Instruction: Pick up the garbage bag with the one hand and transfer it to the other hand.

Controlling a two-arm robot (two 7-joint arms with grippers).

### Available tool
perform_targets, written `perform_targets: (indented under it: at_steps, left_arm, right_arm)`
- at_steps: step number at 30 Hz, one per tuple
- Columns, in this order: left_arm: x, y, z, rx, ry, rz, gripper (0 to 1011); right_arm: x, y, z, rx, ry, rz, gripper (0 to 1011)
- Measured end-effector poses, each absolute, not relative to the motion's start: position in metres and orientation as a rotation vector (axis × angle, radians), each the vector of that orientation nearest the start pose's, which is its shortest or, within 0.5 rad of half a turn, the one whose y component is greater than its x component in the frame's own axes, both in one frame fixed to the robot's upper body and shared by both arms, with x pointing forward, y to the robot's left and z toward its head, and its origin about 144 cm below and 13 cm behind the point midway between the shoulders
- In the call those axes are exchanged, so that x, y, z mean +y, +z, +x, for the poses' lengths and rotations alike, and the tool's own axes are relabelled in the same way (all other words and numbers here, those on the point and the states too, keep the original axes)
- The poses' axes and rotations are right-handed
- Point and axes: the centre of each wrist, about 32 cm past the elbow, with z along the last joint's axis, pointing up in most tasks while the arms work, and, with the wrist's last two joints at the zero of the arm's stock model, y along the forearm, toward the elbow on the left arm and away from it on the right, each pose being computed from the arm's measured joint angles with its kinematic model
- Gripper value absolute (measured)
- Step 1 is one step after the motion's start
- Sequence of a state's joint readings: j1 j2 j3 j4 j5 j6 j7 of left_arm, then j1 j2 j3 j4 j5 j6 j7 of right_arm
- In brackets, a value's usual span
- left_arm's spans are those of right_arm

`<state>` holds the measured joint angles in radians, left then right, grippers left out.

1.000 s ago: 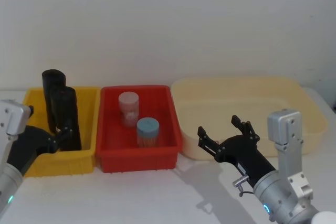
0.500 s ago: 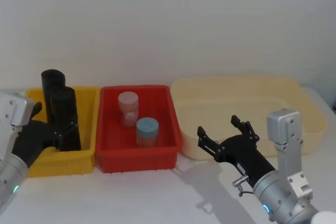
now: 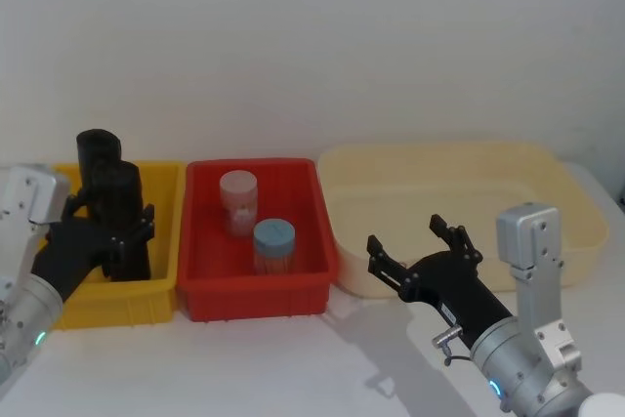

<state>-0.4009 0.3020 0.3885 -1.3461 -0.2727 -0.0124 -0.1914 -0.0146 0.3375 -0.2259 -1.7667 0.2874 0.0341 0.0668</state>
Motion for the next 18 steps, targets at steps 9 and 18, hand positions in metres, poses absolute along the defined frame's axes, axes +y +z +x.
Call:
perform_targets:
  at_steps: [9,18]
  left_arm:
    - [0.2213,1.196,0.5598,-0.15,1.079,0.028,768]
    - [0.2209,1.1968,0.5611,-0.154,1.08,0.004,545]
  right_arm:
    - [-0.2371,1.1887,0.4433,-0.075,-1.229,0.026,1000]
    - [-0.2371,1.1887,0.4433,-0.075,-1.229,0.026,1000]
